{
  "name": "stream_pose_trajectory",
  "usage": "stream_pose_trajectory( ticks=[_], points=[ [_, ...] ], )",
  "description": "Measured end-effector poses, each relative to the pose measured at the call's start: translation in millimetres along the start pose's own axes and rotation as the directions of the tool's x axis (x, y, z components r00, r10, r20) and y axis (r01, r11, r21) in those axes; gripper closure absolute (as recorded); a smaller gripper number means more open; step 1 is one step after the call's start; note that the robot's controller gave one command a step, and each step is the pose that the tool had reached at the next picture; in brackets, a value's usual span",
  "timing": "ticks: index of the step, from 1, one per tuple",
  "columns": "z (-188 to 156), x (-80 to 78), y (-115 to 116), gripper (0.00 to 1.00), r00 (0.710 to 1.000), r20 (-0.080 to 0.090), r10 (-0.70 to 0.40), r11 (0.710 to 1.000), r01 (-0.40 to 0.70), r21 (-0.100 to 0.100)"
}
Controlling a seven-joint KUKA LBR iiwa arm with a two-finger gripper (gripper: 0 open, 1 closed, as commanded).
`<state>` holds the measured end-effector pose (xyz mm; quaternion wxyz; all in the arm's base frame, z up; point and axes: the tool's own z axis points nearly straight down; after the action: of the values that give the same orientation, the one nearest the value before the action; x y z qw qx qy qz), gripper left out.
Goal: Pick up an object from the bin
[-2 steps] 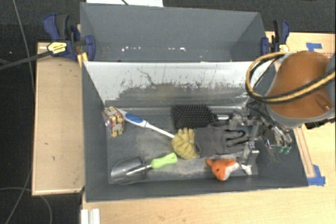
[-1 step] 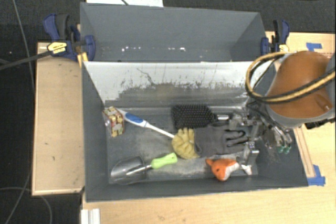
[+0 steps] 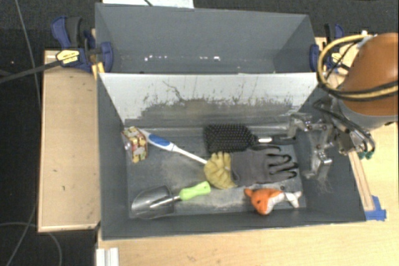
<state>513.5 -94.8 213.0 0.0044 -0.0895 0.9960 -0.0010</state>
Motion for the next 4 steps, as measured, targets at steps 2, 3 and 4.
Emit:
stream_pose_trajectory(
  ticks=[2, 3, 4],
  points=[
    [7, 5.6, 18, 0.00, 1.000, 0.004, -0.004, 1.000, 0.004, 0.002],
    [8, 7.5, 17, 0.00, 1.000, 0.002, -0.008, 1.000, 0.008, 0.001],
    [1, 12.4, 13, 0.00, 0.999, -0.001, 0.035, 0.999, -0.035, 0.000]
  ],
)
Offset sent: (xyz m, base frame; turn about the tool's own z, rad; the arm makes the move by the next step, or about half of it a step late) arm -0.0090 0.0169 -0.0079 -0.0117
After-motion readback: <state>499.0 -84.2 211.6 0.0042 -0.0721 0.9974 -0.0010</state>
